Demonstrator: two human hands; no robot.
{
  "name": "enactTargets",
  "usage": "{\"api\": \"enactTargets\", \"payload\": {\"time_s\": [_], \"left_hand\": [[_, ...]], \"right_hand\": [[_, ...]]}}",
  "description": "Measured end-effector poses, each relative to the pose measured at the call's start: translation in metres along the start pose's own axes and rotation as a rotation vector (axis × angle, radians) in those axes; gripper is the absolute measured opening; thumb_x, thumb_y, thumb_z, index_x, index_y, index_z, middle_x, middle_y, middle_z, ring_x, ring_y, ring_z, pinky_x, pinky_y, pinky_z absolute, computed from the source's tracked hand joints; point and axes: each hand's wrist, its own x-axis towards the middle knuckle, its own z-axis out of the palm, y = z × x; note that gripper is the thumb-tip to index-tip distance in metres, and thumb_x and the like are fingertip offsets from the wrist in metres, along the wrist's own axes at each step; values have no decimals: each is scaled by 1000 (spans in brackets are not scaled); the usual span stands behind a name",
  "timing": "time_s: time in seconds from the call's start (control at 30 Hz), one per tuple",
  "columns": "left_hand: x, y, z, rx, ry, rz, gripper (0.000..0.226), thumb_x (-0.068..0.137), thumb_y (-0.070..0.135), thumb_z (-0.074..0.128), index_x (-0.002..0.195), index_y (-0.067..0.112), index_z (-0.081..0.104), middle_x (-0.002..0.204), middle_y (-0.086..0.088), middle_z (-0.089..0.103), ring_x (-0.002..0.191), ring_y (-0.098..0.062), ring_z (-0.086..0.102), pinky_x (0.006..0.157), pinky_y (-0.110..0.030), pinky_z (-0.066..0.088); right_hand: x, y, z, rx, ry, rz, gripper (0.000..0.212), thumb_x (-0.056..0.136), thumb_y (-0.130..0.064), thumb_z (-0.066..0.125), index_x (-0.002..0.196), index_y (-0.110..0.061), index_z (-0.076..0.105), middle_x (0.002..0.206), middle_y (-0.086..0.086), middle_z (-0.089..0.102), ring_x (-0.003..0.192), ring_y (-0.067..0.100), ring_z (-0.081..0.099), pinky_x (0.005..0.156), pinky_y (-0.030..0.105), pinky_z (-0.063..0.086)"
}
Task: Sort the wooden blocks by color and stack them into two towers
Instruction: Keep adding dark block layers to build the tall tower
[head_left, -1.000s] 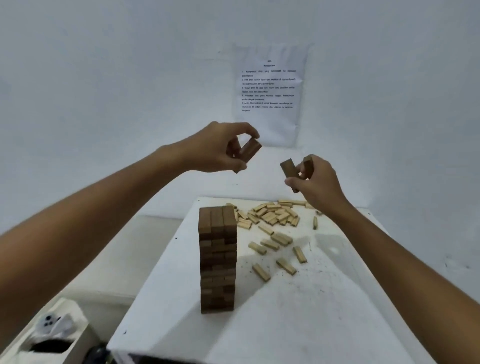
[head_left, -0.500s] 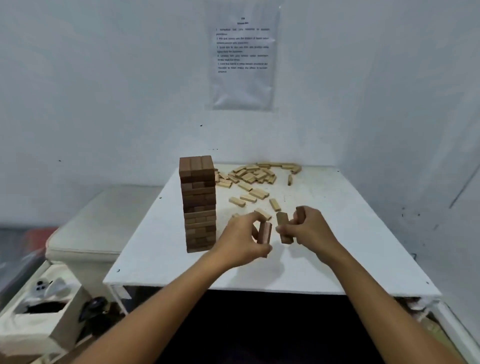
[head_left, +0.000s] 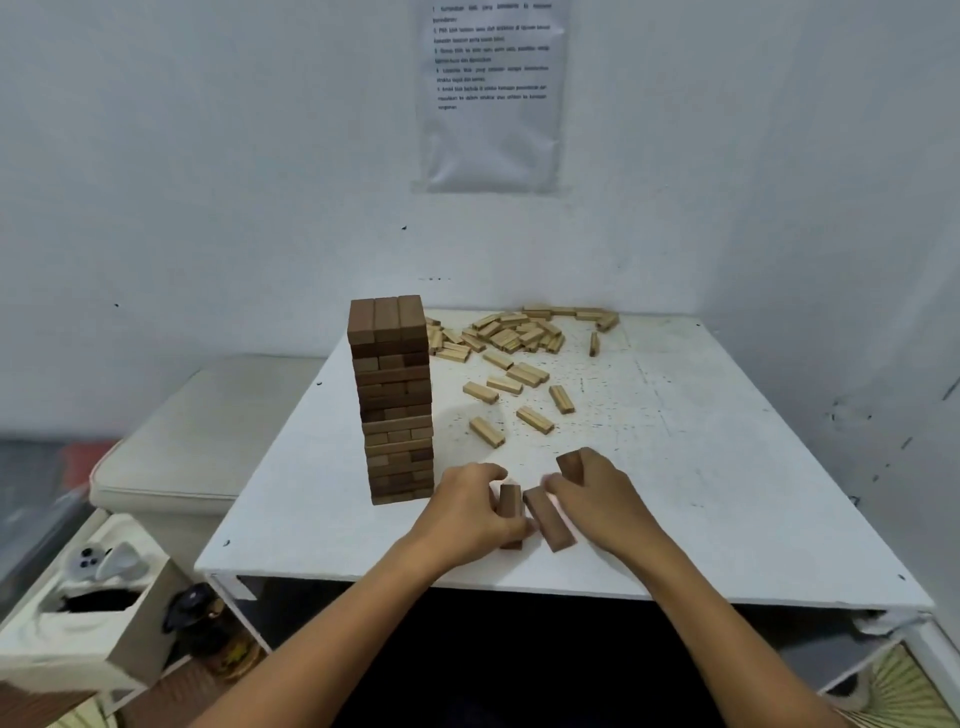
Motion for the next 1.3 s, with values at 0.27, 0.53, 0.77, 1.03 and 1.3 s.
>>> {"api": "enactTargets", "payload": {"time_s": [0.27,0.53,0.77,1.03,1.3], "left_hand": [[-5,0,0,36,-70,111,67,66,40,85,126,22,62,108,5,55,87,-8,54,78,-22,50],[-4,5,19,66,-8,226,67,62,64,78,114,23,65,109,8,48,91,-7,53,80,-26,49],[-3,-4,33,19,24,254,83,62,64,78,131,26,51,127,14,46,120,-7,40,96,-22,35],[1,-11,14,-65,-128,277,100,65,36,83,149,29,29,141,9,45,119,-1,47,99,-16,39],[2,-16,1,-130,-178,340,89,71,24,70,145,45,24,147,15,42,136,6,33,112,-15,26]], "right_hand": [[5,13,-19,-245,-89,-30,30,93,-19,53,68,-12,40,70,4,45,68,19,43,61,33,28],[10,19,-14,-224,-72,61,48,90,-33,63,133,-14,54,121,7,62,96,20,65,74,24,46],[7,25,-18,-32,-55,112,17,89,-8,63,105,-8,64,62,12,70,43,15,61,47,17,47],[-15,26,-13,-258,52,66,23,75,-42,76,77,-23,64,76,-10,61,76,9,59,63,27,43],[-25,28,-2,-233,121,-24,21,81,-41,68,70,-26,61,69,-10,57,72,11,56,60,27,39]]}}
